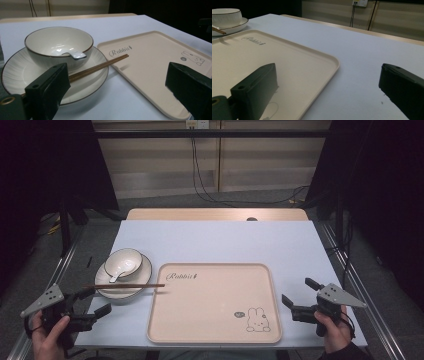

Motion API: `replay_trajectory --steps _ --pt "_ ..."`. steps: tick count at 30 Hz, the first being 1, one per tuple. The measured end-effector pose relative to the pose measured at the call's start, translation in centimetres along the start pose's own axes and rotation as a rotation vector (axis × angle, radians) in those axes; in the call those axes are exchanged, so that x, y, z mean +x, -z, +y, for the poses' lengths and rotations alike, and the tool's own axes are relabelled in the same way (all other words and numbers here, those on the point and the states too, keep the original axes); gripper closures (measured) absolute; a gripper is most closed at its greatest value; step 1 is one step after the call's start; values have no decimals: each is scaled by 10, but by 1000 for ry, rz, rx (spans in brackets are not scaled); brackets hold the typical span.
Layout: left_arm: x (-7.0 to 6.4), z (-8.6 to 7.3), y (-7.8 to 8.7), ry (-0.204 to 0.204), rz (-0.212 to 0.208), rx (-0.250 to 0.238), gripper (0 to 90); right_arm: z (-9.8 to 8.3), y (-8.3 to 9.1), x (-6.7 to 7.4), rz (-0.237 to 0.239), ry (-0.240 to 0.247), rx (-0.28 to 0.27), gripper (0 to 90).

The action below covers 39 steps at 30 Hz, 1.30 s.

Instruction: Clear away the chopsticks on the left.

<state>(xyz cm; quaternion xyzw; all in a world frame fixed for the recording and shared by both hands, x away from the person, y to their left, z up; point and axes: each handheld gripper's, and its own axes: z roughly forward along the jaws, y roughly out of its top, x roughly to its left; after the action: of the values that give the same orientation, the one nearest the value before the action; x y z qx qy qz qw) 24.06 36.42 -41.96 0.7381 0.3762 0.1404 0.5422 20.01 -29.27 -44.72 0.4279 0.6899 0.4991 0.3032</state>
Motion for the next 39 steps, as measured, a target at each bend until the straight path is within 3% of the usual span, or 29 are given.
replay_trajectory --steps 3,7,8,11,15,20,21,24,26,27,29,31,36,39 --pt "8 4 0 -41 -9 15 51 0 0 0 0 0 1 18" --pt "21 4 -2 -27 -12 26 40 0 0 0 -1 -1 2 18" --pt "24 4 -5 -28 -32 33 40 0 0 0 0 -3 2 18" --pt "33 3 -16 -75 -42 98 48 0 -1 0 1 0 0 18" --pt "39 3 -24 -77 -55 128 49 0 -1 1 7 -1 5 18" --pt "47 -2 -35 -73 -26 187 50 0 -1 0 5 2 5 18" --pt "49 -3 -38 -94 -7 200 62 0 -1 1 14 0 6 18" --pt "53 -4 -40 -121 -13 190 134 0 -1 2 23 5 6 18" --pt "55 -4 -43 -145 -1 205 256 0 -2 2 23 10 5 17" --pt "58 -3 -44 -174 -34 222 326 0 -2 2 23 7 6 18" --pt "59 -3 -45 -180 -18 234 361 0 -2 2 24 5 6 18" --pt "61 -2 -47 -199 -10 252 463 0 -2 1 23 7 7 19" --pt "61 1 -50 -220 -7 279 524 0 -2 2 19 8 9 19" --pt "60 3 -52 -255 -18 300 606 0 -2 2 19 7 11 19"
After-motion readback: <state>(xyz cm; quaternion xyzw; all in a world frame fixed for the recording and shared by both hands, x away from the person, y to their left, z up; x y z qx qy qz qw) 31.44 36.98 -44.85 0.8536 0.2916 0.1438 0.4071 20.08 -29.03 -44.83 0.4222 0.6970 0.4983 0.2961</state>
